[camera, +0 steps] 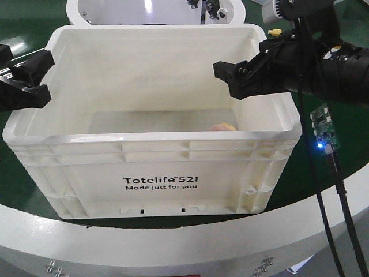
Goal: Place moving items into box and shelve
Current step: 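Open both grippers to drop the plush toys into the tote, then move both grippers to the tote's side rims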
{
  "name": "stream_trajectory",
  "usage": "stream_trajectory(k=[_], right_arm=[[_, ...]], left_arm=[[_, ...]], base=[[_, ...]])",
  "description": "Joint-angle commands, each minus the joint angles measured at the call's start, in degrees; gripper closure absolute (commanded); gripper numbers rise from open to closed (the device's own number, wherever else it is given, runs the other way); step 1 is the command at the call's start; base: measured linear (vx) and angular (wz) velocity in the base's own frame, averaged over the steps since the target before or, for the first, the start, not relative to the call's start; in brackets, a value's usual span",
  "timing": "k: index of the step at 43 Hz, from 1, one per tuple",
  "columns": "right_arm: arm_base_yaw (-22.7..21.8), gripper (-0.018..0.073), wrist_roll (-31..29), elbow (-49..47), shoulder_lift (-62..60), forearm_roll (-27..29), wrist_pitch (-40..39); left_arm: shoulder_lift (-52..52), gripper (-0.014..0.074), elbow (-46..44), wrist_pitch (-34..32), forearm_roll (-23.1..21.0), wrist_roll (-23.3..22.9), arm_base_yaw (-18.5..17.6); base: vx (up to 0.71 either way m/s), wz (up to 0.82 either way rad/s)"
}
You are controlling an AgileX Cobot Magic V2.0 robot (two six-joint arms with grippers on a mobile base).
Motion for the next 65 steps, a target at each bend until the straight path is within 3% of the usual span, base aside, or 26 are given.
stream_trajectory(k=[1, 13, 28, 39, 40, 52, 57, 65], right_arm=[[-0.09, -0.0065, -0.04, -1.75, -1.48, 0.59, -4.21], [-0.13, -0.0034, -0.04, -1.75, -1.70, 0.30, -7.06], [-10.42, -0.0034, 2.72, -1.75, -4.16, 0.13, -3.62], [-11.59, -0.0034, 2.84, -2.88, -4.29, -0.04, -0.54], [-11.59, -0.0034, 11.77, -7.96, -3.73, -4.42, 4.31], [-11.59, -0.0022, 32.41, -18.14, 1.64, -24.38, 18.10], [-11.59, -0.0010, 37.56, -23.19, 4.52, -30.33, 25.73], [-11.59, -0.0006, 38.51, -28.96, 8.19, -29.54, 33.02]], left_arm=[[-0.70, 0.0053, -1.72, -4.69, -0.29, -0.46, -0.45], [-0.78, 0.0053, -1.77, -5.16, -0.19, 0.09, -0.20], [-3.30, 0.0053, -1.77, -1.56, -0.18, 0.14, 8.81], [-3.68, 0.0053, -1.83, 2.16, -0.18, -0.23, 12.48], [-3.68, 0.0053, -1.83, 2.75, -0.18, -0.36, 12.90], [-3.68, 0.0053, -1.83, 2.87, -0.18, -0.36, 12.90], [-3.68, 0.0053, -1.83, 3.29, -0.18, -0.36, 12.90], [-3.68, 0.0053, -1.83, 4.27, -0.18, -0.40, 12.90]], base=[[0.00, 0.00], [0.00, 0.00], [0.00, 0.00], [0.00, 0.00], [0.00, 0.00], [0.00, 0.00], [0.00, 0.00], [0.00, 0.00]])
